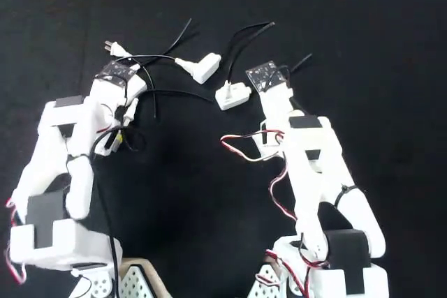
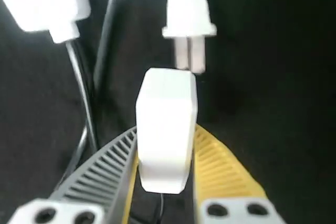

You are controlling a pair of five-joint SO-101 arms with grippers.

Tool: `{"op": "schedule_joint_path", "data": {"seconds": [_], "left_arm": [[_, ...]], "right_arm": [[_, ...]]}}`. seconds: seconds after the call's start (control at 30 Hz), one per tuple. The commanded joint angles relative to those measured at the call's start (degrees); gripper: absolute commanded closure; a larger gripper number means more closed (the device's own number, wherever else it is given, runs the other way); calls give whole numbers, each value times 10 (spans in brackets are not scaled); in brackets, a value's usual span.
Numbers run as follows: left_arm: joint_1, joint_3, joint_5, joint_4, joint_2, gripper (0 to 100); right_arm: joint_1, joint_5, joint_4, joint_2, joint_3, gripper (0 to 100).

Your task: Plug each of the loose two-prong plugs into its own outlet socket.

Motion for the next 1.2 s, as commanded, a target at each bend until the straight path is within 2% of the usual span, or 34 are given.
{"op": "schedule_joint_path", "data": {"seconds": [0.0, 0.13, 0.27, 0.4, 0.5, 0.63, 0.73, 0.8, 0.9, 0.97, 1.17], "left_arm": [[35, -16, -6, 102, -127, 935], [116, 39, -6, 178, -241, 935], [229, 156, -6, 188, -316, 935], [330, 252, -4, 159, -336, 931], [361, 300, -4, 91, -332, 930], [361, 345, 15, -3, -332, 912], [360, 356, 75, -11, -332, 797], [360, 355, 84, -12, -338, 719], [342, 336, 84, -15, -338, 720], [307, 314, 55, -14, -338, 741], [189, 275, -91, -16, -333, 755]], "right_arm": [[6, 4, -10, -21, 1, 931], [8, 4, -8, -21, 1, 931], [9, 4, -7, -21, 1, 931], [9, 4, -7, -21, 1, 931], [9, 4, -7, -21, 1, 931], [9, 4, -6, -21, 1, 931], [9, 4, -6, -21, 2, 931], [7, 4, -6, -21, 2, 931], [5, 4, -7, -21, 8, 931], [5, 4, -7, -21, 8, 931], [5, 4, -8, -21, 8, 931]]}}
